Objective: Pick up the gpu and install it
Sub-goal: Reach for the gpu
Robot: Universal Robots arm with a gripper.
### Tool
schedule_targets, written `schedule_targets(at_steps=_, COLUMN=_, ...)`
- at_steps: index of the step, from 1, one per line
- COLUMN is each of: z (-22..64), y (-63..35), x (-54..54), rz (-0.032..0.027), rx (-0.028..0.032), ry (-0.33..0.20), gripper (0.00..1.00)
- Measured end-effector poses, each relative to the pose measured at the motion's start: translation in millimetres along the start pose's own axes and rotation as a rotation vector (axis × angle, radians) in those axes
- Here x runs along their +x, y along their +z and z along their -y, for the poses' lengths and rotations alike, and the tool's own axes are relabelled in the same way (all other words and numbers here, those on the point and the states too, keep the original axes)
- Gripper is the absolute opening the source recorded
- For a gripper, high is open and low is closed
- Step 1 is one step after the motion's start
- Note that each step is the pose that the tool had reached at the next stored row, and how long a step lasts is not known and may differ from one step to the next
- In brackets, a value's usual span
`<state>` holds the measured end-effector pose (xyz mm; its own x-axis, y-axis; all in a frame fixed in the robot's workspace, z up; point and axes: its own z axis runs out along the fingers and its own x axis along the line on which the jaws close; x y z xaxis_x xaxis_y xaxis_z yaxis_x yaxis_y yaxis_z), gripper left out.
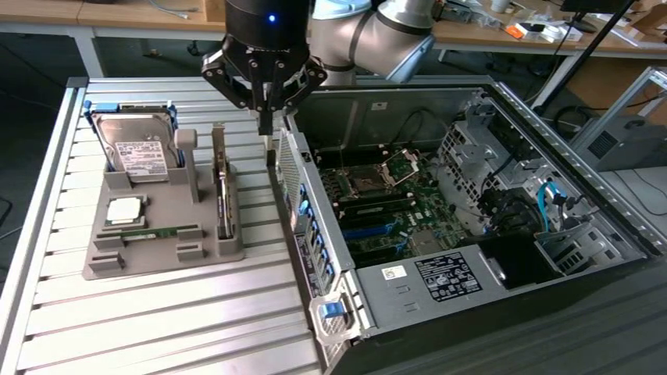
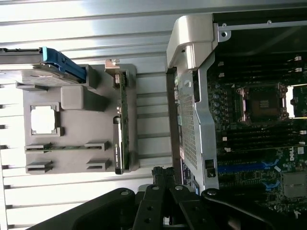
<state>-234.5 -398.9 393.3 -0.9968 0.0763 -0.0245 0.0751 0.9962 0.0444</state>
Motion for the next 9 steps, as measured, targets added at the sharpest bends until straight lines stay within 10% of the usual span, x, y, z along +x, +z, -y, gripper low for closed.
schedule_targets(at_steps=9, z=0.5, y=-0.2, x=6.2, rz=0.0, rx=0.0, ry=0.0, gripper=0.1)
